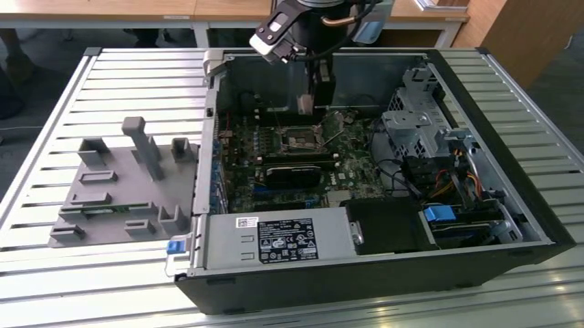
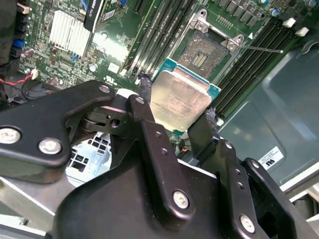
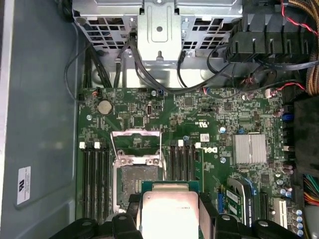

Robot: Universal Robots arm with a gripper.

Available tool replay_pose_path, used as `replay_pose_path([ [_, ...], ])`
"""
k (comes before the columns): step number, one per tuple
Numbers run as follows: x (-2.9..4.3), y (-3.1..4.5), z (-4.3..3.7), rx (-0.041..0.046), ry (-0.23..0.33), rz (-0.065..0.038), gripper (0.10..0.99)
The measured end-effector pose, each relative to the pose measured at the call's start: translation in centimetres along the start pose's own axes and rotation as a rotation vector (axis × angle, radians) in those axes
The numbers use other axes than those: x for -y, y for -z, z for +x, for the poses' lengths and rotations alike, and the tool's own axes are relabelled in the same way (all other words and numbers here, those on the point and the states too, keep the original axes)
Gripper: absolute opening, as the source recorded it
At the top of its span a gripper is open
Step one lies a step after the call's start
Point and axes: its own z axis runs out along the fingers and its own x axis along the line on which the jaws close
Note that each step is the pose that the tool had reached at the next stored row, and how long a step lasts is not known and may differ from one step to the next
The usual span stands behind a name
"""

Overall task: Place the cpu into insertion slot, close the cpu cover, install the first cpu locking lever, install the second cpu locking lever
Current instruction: 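Place the cpu into insertion slot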

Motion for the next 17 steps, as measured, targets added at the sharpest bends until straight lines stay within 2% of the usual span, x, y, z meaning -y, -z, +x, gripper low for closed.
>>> replay_pose_path([
  [5,0.06,-0.61,0.02,0.0012,-0.001,-0.001,0.541],
  [11,0.12,-1.30,0.06,-0.0074,0.096,-0.002,0.541],
  [17,0.16,-1.78,0.07,-0.0082,0.106,-0.002,0.541],
])
